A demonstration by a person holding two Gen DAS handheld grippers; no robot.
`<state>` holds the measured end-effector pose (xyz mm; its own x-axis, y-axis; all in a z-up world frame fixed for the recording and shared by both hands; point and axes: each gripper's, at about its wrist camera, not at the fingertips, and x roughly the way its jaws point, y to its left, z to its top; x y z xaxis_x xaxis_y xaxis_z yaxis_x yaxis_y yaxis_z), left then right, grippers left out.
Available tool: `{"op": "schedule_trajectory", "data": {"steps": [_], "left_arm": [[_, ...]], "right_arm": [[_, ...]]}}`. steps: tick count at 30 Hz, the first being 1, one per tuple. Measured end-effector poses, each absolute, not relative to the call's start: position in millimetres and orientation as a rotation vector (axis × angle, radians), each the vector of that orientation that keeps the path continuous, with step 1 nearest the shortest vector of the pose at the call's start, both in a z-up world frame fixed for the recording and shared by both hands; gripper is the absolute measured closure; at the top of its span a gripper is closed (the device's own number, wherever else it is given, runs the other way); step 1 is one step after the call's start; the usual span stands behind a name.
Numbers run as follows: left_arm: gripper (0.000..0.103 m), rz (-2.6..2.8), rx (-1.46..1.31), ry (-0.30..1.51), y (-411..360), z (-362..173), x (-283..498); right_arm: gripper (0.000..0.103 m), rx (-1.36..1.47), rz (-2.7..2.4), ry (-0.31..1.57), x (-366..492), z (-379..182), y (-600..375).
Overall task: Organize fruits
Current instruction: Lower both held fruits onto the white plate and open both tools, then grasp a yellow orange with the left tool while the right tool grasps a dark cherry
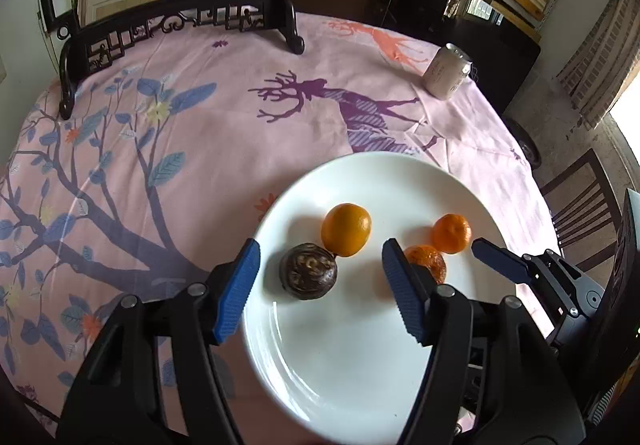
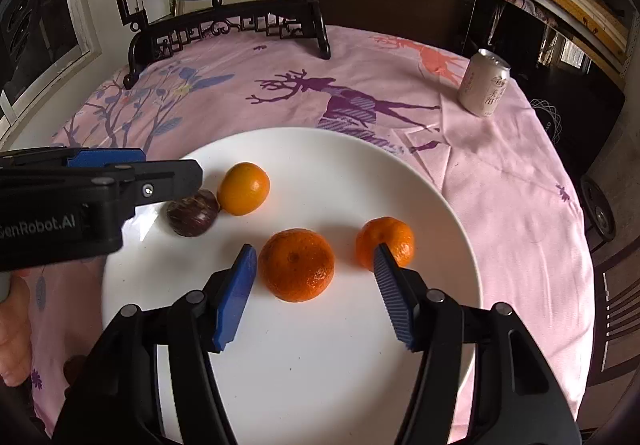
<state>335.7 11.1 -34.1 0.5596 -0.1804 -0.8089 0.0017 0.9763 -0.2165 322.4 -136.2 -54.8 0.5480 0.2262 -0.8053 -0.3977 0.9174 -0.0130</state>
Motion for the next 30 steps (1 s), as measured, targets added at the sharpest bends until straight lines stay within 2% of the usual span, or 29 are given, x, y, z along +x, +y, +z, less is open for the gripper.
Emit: {"op": "schedule_trajectory", "data": {"steps": [6, 10, 17, 23, 30], "left_arm": [[0.029, -0.148, -0.154, 0.87, 17.1, -4.3, 258.4], [0.029, -0.136, -0.131, 0.805, 23.1, -6.1, 195.3], [0.027, -0.132, -0.063, 0.803, 22.6, -35.0, 111.6], [0.026, -0.174, -0.07, 0.881, 20.9, -63.7, 72.6], [0.026, -0.208, -0.043, 0.928, 7.9, -79.1, 61.3]], "right_arm": [[0.04, -0.158, 0.364, 0.883, 256.4, -18.9, -157.4], [0.026, -0.137, 0.374, 0.837, 188.3, -18.1, -167.5], [0.026, -0.16, 0.328, 0.79, 109.0, -20.3, -173.7], [0.026, -0.188, 0.298, 0.787, 86.9, -32.6, -175.1], [0.026, -0.141, 0.272, 0.838, 104.1, -64.8, -187.3]]}}
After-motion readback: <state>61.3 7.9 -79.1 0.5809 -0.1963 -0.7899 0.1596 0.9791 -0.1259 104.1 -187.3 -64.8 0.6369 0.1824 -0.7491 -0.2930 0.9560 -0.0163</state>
